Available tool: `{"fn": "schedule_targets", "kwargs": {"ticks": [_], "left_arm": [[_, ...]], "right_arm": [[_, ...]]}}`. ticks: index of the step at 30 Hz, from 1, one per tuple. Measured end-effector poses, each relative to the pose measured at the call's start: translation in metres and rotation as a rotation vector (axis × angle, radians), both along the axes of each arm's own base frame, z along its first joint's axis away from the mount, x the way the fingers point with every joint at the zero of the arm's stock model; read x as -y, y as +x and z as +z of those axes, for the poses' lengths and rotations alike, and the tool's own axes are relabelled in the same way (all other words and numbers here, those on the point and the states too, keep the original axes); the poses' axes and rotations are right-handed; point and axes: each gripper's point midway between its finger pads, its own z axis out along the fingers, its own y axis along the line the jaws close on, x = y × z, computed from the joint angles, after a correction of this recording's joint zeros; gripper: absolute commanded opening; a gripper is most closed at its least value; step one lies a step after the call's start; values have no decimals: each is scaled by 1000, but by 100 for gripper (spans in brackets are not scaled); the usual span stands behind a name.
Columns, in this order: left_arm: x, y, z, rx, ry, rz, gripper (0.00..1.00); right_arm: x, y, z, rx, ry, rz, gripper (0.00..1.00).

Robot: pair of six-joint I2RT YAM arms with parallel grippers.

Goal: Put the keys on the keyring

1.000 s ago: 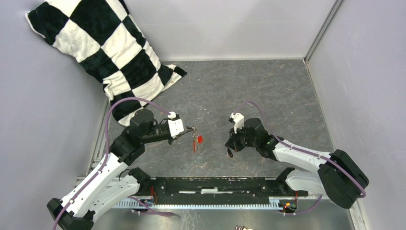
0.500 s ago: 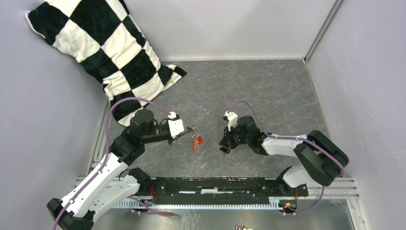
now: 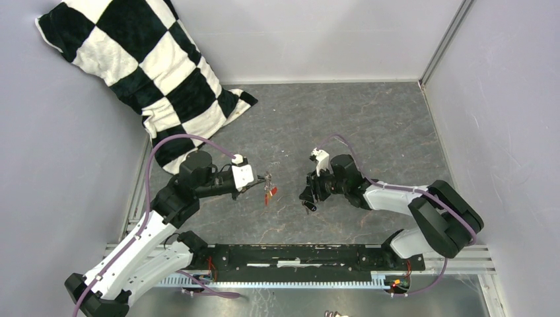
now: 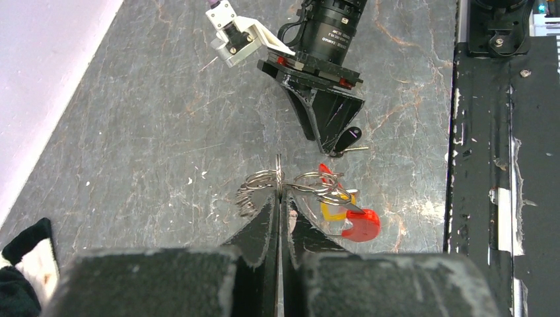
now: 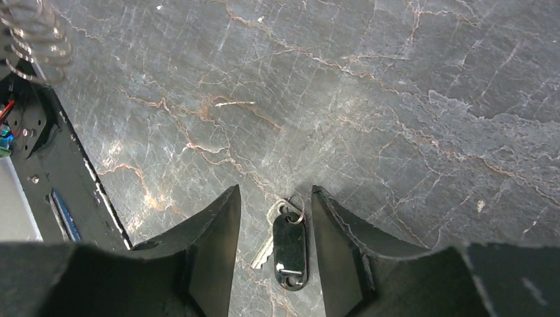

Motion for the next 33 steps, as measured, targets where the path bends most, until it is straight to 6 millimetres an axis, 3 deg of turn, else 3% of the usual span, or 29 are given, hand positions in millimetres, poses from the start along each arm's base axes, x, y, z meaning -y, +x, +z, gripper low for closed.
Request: {"fn": "schedule_targets", "kwargs": {"ticks": [13,27,33], "left_arm": [[1,-4,2,0,-10,-22,2],[3,-7,3,-1,-16,-38,2],[3,-7,3,-2,-17,-40,2]], "right_arm": [[5,-8,7,-71,17,-48,47],[13,-14,-13,-140,-35,-92,49],[11,-16,-16,-145,-44,-93,41]]}}
